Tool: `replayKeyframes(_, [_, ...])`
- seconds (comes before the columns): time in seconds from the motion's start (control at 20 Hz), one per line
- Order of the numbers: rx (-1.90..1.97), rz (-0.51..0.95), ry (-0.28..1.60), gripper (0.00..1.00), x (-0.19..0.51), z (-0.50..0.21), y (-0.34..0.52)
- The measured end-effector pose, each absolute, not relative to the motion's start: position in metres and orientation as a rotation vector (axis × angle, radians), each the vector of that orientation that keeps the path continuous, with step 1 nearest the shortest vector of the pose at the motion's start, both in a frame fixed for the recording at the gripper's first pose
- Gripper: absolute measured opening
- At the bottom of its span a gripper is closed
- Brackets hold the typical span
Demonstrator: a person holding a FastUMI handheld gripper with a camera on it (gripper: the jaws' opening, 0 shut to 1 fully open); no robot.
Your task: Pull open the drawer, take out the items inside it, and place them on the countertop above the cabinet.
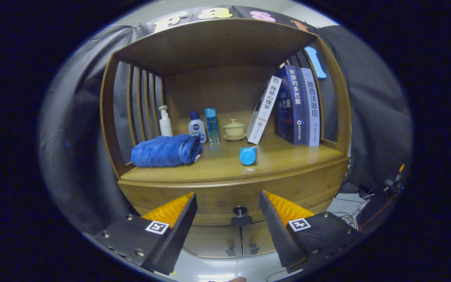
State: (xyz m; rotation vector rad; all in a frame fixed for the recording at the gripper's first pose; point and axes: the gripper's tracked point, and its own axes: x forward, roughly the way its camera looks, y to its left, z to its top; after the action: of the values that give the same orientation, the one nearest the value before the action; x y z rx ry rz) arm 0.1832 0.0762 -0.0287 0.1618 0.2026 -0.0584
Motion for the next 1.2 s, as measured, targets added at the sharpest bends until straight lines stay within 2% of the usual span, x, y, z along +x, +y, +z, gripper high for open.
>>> replayKeyframes(0.55, [0.082,-0.142,0.035,0.95,0.137,0.07,0.043])
replayKeyframes(0.9, [0.073,-0.184,-0.159,0.94,0.077,0.148,0.015])
replayKeyframes(1.2, [0.056,-0.324,-0.222,0.94,0.011,0.173,-0.031])
